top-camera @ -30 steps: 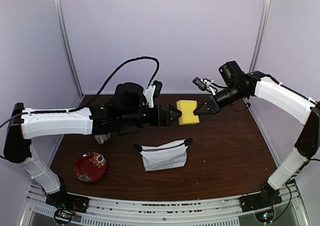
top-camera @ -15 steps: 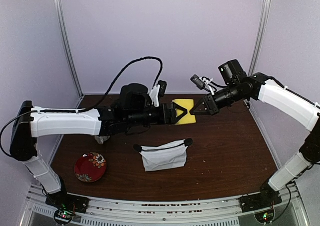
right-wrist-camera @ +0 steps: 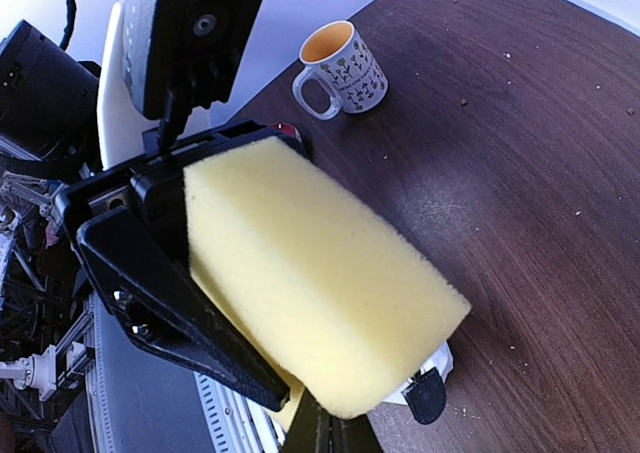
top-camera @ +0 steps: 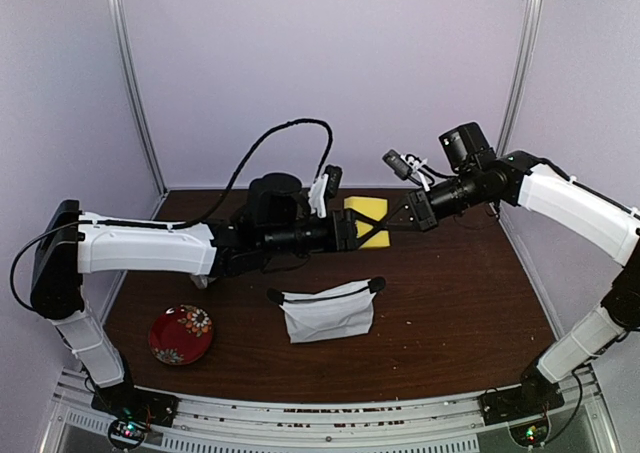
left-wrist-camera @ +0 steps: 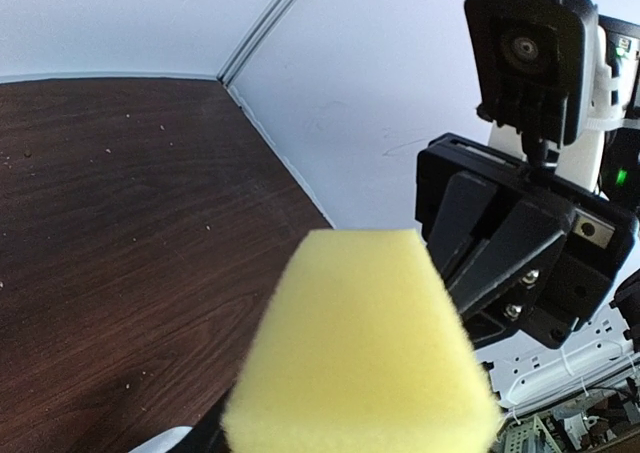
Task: Sort the hair-cutting tools
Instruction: Pass from the right arm to the left, then pick up the kit bag at the center of the board.
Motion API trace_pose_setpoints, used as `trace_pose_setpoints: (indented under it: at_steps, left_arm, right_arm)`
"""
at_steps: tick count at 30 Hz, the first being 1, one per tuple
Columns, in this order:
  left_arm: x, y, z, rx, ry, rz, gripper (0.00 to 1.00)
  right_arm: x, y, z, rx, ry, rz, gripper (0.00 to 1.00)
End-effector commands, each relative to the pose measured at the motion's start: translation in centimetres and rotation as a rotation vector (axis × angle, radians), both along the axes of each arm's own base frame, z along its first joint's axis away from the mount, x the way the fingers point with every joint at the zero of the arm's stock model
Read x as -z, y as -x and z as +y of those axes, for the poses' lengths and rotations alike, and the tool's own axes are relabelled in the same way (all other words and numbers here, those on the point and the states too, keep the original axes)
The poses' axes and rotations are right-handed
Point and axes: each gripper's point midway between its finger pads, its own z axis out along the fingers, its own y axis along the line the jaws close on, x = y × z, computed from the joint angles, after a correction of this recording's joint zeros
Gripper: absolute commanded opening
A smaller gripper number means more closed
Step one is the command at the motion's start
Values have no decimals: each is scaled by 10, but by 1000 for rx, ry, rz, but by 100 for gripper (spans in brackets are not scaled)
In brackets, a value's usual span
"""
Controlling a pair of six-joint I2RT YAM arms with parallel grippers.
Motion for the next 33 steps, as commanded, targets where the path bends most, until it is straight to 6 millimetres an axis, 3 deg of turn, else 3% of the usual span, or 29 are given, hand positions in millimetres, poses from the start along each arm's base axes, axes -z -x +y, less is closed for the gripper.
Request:
trace_pose_setpoints:
  at_steps: [1, 4, 10, 13, 19, 23, 29, 33]
  left_arm:
    - [-16, 3, -5, 22, 62, -33, 51]
    - [-14, 2, -6, 23, 58, -34, 45]
    - [-14, 4, -4, 38, 15, -69, 26]
    - [-12, 8, 3, 46, -33, -95, 22]
    - [-5, 15, 28, 37, -148, -144, 7]
    - [2, 18, 57, -12, -252, -173, 1]
    - [-11, 21, 122, -130, -426, -288, 0]
    - [-17, 28, 147, -158, -464, -314, 0]
  right_arm:
    - [-13, 7, 2, -17, -38, -31, 0]
    - [-13, 8, 0, -18, -33, -39, 4]
    - [-20, 6, -11, 3, -1, -89, 39]
    - [-21, -1, -22, 31, -7, -91, 47]
    - [3, -8, -30, 27, 39, -82, 49]
    - [28, -16, -31, 32, 114, -60, 49]
    - [64, -1, -9, -100, 268, -68, 46]
    - [81, 1, 5, -172, 362, -152, 46]
